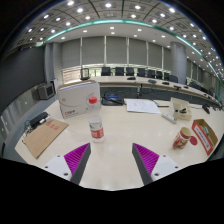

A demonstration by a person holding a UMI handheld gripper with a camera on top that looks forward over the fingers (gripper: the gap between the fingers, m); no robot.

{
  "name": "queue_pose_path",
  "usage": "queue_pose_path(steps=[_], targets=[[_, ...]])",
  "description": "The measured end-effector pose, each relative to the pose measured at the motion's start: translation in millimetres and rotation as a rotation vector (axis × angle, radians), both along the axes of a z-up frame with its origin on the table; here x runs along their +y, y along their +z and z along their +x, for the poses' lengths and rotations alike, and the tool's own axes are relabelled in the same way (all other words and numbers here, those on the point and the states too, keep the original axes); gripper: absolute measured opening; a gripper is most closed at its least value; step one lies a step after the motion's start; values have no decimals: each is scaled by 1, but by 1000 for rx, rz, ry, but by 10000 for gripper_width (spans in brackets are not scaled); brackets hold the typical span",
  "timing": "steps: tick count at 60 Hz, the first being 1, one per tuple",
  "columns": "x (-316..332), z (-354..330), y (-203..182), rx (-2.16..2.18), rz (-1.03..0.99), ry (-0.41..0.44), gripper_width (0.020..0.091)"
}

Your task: Pour water

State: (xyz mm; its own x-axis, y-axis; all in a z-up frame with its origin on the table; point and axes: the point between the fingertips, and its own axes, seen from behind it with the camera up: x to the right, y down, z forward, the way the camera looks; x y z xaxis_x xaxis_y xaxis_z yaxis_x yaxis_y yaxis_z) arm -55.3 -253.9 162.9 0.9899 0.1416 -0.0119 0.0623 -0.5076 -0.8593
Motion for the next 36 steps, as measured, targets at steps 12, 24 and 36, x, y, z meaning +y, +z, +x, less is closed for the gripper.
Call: queue_pose_path(steps=[12, 24, 36], targets=[[98, -72, -39, 38, 95, -31, 861], [180, -98, -71, -3, 181, -65, 859], [224, -102, -85, -34, 238, -78, 558]])
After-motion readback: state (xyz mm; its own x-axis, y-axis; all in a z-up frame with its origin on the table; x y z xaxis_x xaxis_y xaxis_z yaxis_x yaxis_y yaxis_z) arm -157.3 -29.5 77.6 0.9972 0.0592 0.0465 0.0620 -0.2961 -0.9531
